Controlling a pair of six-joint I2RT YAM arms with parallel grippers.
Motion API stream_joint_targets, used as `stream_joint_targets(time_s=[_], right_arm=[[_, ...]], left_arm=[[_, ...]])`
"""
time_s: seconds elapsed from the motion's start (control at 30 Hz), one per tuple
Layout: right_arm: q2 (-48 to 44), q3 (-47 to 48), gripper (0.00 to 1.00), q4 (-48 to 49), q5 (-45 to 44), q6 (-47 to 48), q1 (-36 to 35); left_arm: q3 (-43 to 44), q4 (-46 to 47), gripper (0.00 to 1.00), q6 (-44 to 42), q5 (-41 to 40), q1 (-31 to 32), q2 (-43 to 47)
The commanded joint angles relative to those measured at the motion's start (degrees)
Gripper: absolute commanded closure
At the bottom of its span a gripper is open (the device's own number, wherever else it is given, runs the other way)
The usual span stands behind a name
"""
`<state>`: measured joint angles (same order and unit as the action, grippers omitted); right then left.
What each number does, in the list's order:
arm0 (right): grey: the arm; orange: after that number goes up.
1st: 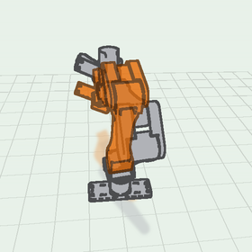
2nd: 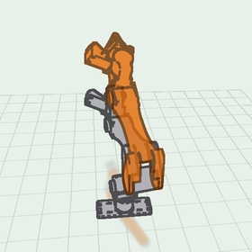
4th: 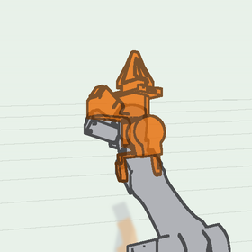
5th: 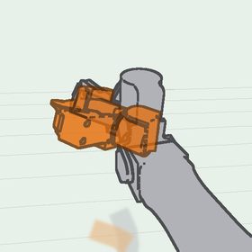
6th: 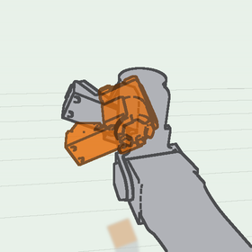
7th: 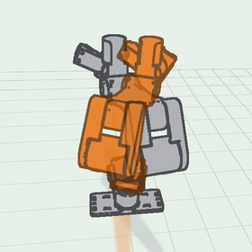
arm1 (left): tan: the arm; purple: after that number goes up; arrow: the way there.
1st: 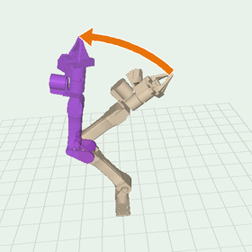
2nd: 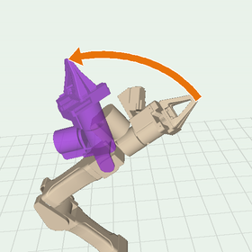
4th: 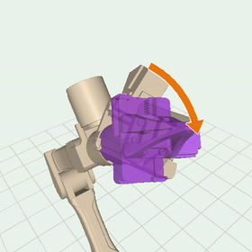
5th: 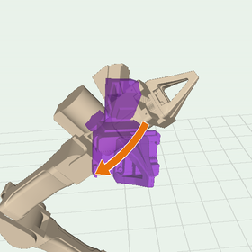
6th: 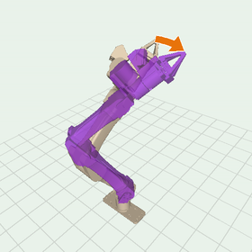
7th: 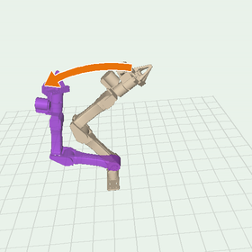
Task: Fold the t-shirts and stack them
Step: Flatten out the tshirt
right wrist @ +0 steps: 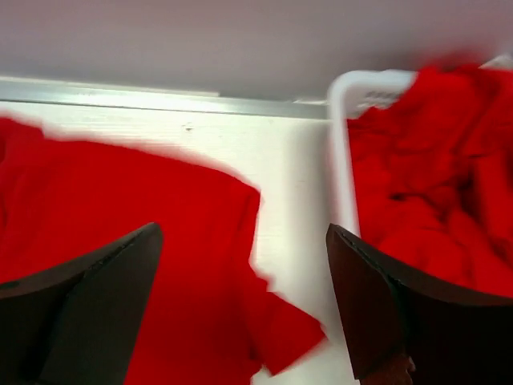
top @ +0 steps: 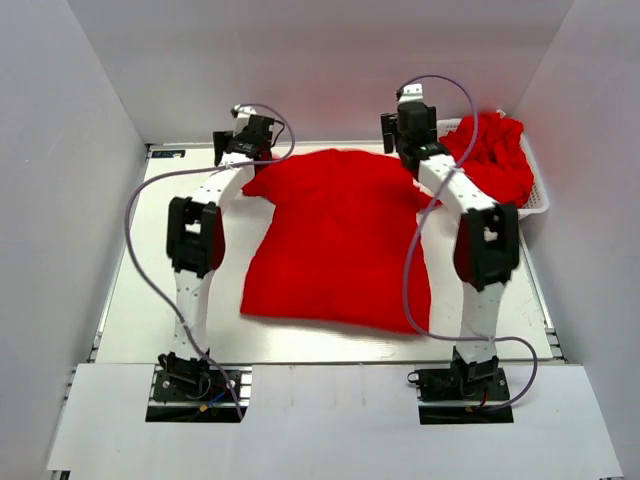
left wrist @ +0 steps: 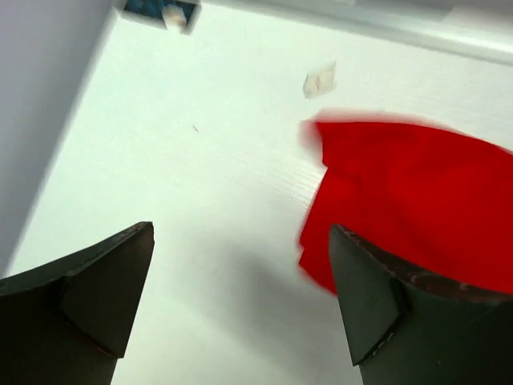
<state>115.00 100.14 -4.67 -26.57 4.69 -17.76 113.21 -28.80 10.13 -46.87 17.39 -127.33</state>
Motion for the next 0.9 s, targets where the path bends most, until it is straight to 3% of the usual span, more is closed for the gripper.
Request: stream_joint_targets(time_s=[0.0,0.1,0.2,0.27,0.43,0.57,0.87], right_arm=[[3.02,13.14,0.1,-6.93,1.17,-0.48,0.45],[3.04,12.98,0.1,-5.8,3.44,0.32,0.71],[1.19,9.82,0.1,-6.05,6.34,0.32,0.71],[-0.47,7.37,0.1,-6.23,8.19,-0.29,0.53],[-2.76,4.19,0.1,-6.58,12.05,-2.13,0.62],[-2.33,1.91,0.1,-9.04,15.93,-4.25,0.62],[2.15,-0.82,0.1,-12.56,22.25,-8.64,0.71]], left_arm=[[13.42,-11.71,0.0,6.39,3.97,-2.01,-2.37],[12.49,-7.7,0.0,4.03,8.88,-2.62,-1.18],[0.92,-0.05,0.0,2.01,13.01,-2.62,5.14],[-2.1,1.63,0.0,2.0,15.13,-2.62,8.75],[-5.63,-1.6,0.0,2.0,19.36,-1.48,10.7],[-9.22,-5.65,0.0,6.2,29.96,-0.95,11.75],[-29.44,0.85,0.0,9.91,44.58,2.03,17.73]])
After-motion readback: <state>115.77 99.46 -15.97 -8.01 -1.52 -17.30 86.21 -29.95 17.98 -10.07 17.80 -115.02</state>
